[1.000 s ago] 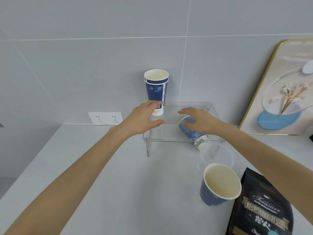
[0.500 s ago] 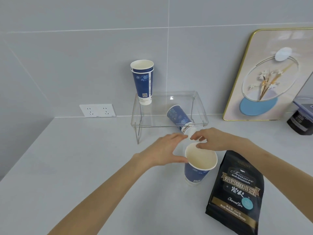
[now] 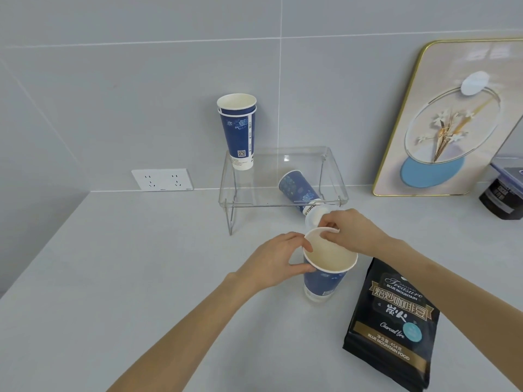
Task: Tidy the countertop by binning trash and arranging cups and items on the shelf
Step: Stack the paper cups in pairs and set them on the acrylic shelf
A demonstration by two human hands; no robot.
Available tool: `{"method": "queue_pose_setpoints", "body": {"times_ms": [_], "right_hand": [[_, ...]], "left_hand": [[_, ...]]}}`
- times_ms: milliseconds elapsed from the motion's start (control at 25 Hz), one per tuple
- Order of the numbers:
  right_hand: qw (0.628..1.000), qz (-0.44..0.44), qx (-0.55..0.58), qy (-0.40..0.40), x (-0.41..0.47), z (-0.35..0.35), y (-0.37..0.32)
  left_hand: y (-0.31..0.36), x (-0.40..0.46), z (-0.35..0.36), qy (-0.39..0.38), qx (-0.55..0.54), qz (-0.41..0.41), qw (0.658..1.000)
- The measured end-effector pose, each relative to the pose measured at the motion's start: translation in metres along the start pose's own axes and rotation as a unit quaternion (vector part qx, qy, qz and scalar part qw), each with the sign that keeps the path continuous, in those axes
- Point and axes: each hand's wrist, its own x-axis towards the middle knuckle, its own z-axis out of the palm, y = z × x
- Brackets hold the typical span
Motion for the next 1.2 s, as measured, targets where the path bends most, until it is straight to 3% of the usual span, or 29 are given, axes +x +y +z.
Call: {"method": "queue_pose_setpoints", "body": {"times_ms": [240,440,760,1200], "right_hand": [[0.992,-0.002,0.119,0.043,0.012,-0.004,-0.024],[0.939,0.063,0.332,0.061,0.021,0.014,-0.061],[0.913,0.08,0.399,0.022,0.035,0.06,-0.104],[0.905,0.098,0.413,0.038,0.041,0.077,-0.101]], "left_hand": [[-0.025,-0.021,-0.028,0.043,-0.051,0.003,0.998],[-0.051,-0.044,-0.036,0.067,-0.085,-0.069,0.992],[-0.084,-0.068,-0.03,0.133,-0.156,-0.185,0.961],[-0.105,-0.062,-0.03,0.191,-0.188,-0.197,0.943]]}}
